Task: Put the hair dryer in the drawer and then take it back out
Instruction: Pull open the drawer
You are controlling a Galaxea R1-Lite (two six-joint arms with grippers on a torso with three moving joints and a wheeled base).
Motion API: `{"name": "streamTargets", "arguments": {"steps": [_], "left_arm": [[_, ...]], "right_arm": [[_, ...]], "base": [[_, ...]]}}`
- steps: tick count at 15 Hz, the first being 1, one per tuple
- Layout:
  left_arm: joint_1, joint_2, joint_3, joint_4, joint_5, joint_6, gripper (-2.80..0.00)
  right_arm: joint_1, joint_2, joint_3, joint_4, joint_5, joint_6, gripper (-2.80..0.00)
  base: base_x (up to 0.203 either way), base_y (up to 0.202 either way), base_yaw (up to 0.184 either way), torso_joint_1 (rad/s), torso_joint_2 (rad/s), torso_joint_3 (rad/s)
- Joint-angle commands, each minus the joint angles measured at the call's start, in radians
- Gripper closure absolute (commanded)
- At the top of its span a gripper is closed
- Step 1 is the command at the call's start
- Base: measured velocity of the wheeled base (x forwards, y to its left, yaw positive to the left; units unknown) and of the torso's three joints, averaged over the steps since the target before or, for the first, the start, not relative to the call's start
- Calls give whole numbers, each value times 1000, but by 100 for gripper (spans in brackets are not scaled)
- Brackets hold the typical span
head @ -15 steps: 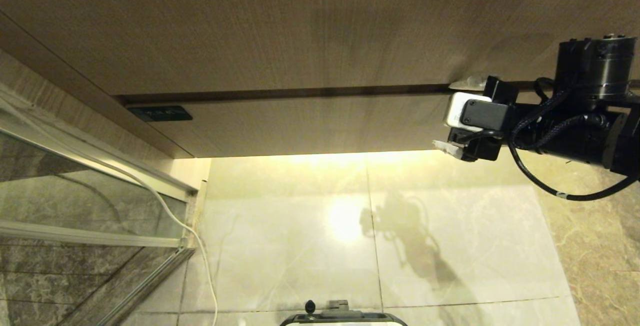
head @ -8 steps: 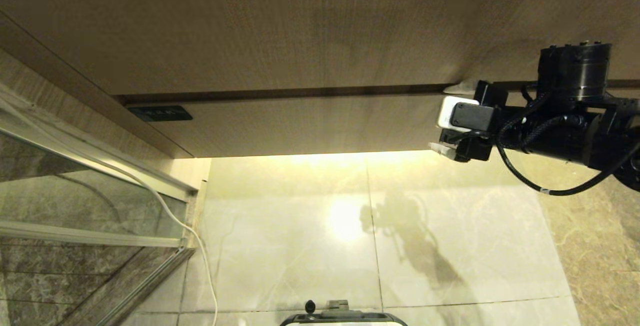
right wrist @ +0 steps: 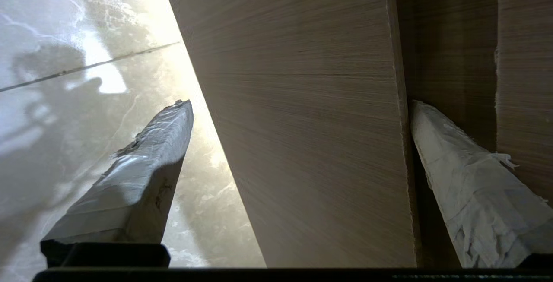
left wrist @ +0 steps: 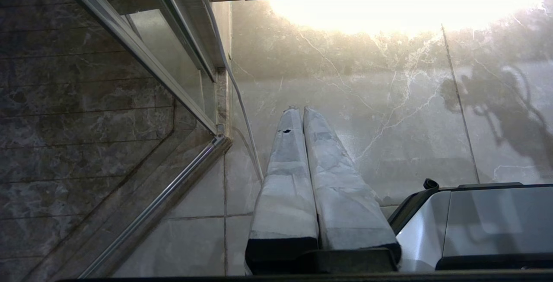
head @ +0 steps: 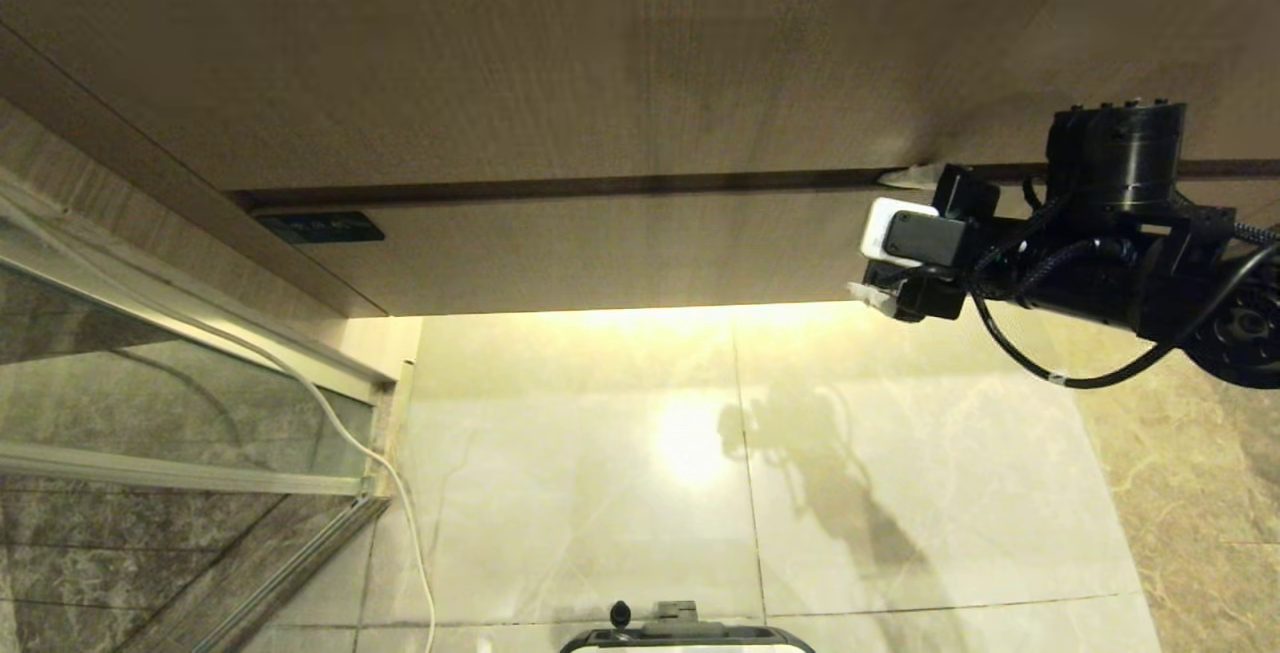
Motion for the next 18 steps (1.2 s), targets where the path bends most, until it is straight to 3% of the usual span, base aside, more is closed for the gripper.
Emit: {"name": "streamTargets", "arguments": {"steps": [1, 8, 11, 18], "left_arm": [[0, 0, 1, -1, 0, 0, 0], [0, 0, 2, -1, 0, 0, 0], [0, 0, 2, -1, 0, 0, 0], [0, 0, 2, -1, 0, 0, 0]], "right_arm": [[-6, 8, 12, 36, -2, -1, -280], [-52, -5, 6, 155, -21, 14, -280], [-54, -11, 6, 193, -67, 78, -280], [-54, -75, 43, 135, -48, 73, -280]], "base": [[0, 0, 0, 0, 0, 0], [0, 0, 0, 0, 0, 0], [0, 0, 0, 0, 0, 0], [0, 0, 0, 0, 0, 0]]}}
